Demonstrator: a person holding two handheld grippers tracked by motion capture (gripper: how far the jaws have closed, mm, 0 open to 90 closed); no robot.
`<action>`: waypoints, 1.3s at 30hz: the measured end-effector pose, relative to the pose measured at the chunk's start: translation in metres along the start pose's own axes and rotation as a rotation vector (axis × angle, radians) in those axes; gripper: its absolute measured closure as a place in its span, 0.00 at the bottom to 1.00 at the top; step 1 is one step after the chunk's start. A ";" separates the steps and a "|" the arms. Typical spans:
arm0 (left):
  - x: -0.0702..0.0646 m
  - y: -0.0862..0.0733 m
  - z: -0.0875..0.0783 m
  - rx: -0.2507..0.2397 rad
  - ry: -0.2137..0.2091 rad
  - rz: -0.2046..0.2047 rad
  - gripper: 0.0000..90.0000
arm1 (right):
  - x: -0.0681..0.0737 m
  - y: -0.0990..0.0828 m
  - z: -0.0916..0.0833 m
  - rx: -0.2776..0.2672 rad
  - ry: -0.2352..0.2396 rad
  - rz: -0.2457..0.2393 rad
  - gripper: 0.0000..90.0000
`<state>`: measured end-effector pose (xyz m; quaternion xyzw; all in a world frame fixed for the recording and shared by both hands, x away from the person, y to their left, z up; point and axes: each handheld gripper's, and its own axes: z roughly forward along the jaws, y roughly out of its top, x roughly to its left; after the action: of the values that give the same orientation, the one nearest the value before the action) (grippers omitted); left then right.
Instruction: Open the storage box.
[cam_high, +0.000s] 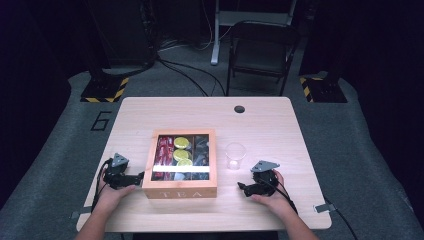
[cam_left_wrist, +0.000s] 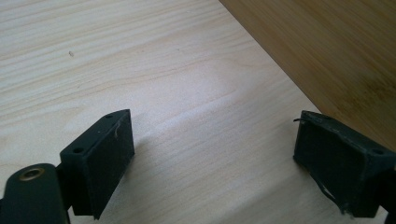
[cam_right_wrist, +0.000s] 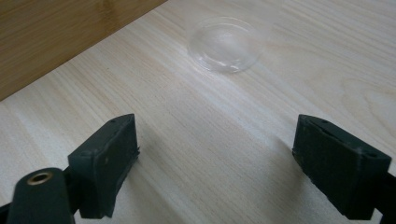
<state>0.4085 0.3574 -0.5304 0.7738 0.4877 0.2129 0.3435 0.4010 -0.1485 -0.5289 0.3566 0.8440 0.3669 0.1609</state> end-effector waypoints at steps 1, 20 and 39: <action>0.000 0.000 0.000 0.005 -0.001 0.004 0.13 | 0.000 0.000 0.000 0.001 0.000 0.000 0.15; -0.002 0.002 0.001 0.003 0.014 -0.010 0.15 | 0.001 -0.001 -0.001 -0.004 -0.002 0.014 0.16; -0.008 0.015 -0.021 0.030 0.015 -0.025 0.47 | 0.003 0.007 -0.012 0.048 0.044 0.046 0.49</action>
<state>0.4003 0.3524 -0.5057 0.7711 0.5031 0.2069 0.3310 0.3960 -0.1492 -0.5158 0.3717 0.8474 0.3580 0.1252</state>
